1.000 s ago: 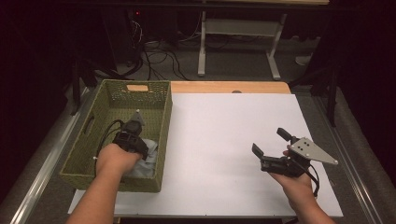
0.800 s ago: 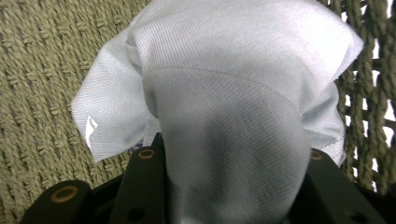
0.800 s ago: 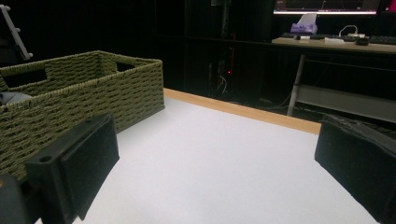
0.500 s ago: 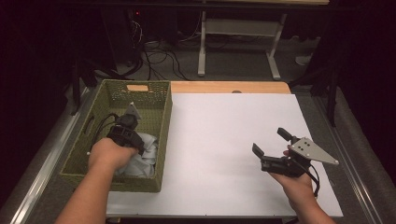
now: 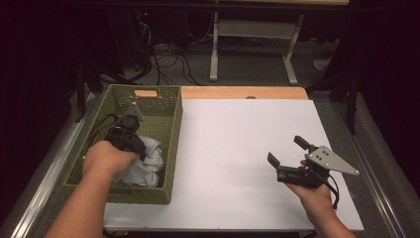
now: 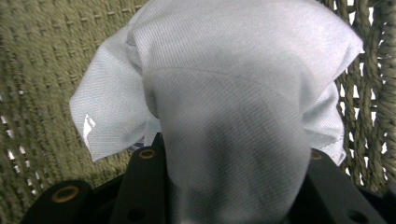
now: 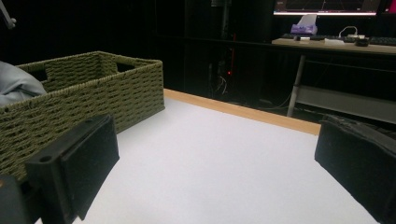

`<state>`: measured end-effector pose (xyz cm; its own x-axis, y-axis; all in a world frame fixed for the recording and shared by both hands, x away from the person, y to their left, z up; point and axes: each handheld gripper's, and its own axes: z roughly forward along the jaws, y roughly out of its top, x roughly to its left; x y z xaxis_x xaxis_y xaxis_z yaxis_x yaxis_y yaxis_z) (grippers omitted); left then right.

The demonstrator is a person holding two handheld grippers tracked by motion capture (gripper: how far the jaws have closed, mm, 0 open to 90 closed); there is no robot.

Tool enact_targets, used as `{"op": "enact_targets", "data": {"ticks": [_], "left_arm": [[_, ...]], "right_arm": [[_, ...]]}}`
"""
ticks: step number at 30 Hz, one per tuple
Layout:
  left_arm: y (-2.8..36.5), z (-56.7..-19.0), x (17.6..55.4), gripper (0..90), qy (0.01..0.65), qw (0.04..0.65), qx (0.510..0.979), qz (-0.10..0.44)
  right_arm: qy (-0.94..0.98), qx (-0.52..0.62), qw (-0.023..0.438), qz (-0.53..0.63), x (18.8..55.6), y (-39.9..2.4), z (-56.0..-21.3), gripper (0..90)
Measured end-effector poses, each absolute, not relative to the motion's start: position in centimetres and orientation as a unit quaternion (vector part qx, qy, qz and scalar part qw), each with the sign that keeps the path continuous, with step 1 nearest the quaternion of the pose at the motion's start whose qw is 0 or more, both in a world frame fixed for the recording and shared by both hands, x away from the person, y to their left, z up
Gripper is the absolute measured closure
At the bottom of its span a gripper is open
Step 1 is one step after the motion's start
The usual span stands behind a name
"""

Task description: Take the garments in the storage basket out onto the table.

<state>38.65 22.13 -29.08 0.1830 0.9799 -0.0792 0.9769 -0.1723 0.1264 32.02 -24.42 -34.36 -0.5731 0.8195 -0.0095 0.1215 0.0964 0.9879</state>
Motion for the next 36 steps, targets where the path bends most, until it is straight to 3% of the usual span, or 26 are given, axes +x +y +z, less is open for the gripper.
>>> {"op": "enact_targets", "data": {"ticks": [36], "left_arm": [[22.2,-22.4,39.0,61.8,0.652,0.078,0.754,0.024]], "right_arm": [[0.676,0.344,0.306,0.575,32.0,-24.5,-34.2,0.8]]}}
